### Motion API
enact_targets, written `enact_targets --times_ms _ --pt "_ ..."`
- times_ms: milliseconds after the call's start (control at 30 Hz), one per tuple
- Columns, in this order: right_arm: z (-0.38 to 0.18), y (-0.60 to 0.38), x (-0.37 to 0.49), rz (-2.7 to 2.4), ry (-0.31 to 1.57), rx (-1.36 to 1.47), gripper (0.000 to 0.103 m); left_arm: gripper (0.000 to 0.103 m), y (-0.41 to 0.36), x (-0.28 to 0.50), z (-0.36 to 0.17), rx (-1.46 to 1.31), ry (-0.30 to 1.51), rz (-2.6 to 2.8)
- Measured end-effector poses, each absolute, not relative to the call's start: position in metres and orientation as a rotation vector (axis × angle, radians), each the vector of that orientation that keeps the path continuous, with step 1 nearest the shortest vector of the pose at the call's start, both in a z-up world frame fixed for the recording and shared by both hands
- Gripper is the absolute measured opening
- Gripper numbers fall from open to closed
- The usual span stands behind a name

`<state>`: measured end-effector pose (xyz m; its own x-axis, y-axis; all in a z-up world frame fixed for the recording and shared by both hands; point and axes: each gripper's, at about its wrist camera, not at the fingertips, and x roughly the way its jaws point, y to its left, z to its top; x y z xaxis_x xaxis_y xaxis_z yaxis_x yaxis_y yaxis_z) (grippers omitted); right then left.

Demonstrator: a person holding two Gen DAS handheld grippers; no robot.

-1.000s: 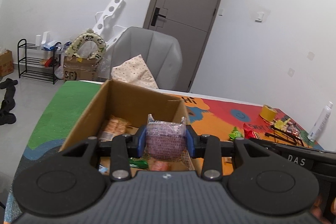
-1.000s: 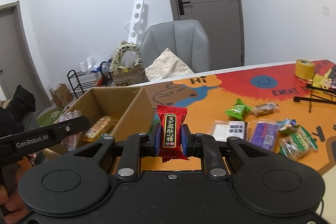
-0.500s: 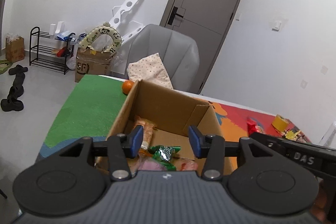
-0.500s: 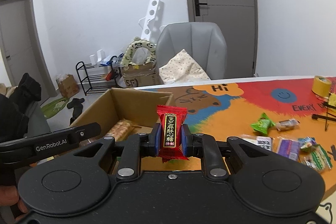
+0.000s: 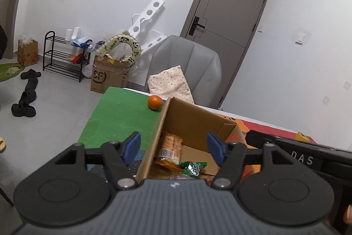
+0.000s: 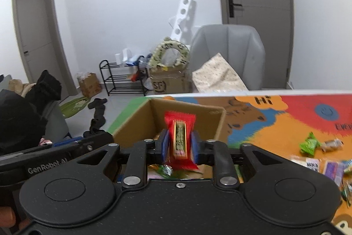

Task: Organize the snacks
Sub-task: 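Open both grippers to drop the snacks into the box, then move both grippers back to the purple bar and green cow-print packet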

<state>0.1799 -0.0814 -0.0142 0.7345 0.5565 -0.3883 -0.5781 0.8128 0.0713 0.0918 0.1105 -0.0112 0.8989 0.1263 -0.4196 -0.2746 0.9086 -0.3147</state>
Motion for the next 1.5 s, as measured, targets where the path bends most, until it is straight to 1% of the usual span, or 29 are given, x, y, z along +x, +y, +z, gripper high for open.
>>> enact_targets --times_ms 33,67,100,133,167,200,267,333,400,467,800,967,1500 --pt "-0.014 -0.081 0.178 0.619 0.396 -0.064 0.053 0.072 0.110 0.091 -0.011 -0.372 0.403 0.215" --pt "-0.013 -0.083 0.175 0.617 0.387 -0.068 0.056 0.075 0.110 0.091 -0.011 -0.368 0.402 0.216" --pt "-0.013 -0.085 0.174 0.616 0.388 -0.067 0.056 0.076 0.110 0.090 -0.010 -0.372 0.396 0.210" --pt "-0.013 -0.087 0.174 0.614 0.395 -0.061 0.058 0.080 0.109 0.089 -0.010 -0.380 0.389 0.204" --pt "-0.014 -0.092 0.173 0.604 0.401 -0.050 0.064 0.084 0.108 0.088 -0.010 -0.386 0.384 0.206" --pt "-0.014 -0.095 0.173 0.588 0.401 -0.044 0.068 0.086 0.107 0.088 -0.009 -0.386 0.379 0.209" --pt "-0.015 -0.104 0.173 0.526 0.395 -0.041 0.090 0.090 0.104 0.085 -0.007 -0.381 0.370 0.212" --pt "-0.016 -0.113 0.172 0.485 0.399 -0.039 0.095 0.093 0.100 0.083 -0.006 -0.382 0.368 0.210" --pt "-0.017 -0.124 0.171 0.476 0.415 -0.024 0.097 0.094 0.095 0.081 -0.006 -0.384 0.376 0.201" --pt "-0.019 -0.137 0.167 0.465 0.422 0.001 0.103 0.095 0.089 0.081 -0.005 -0.376 0.393 0.185" --pt "-0.024 -0.189 0.153 0.364 0.403 0.063 0.103 0.095 0.042 0.089 -0.001 -0.310 0.428 0.116" --pt "-0.029 -0.227 0.149 0.314 0.399 0.115 0.103 0.095 0.014 0.085 0.007 -0.247 0.402 0.079" --pt "-0.049 -0.322 0.153 0.204 0.399 0.275 0.103 0.095 -0.060 0.110 -0.002 -0.172 0.453 -0.038"
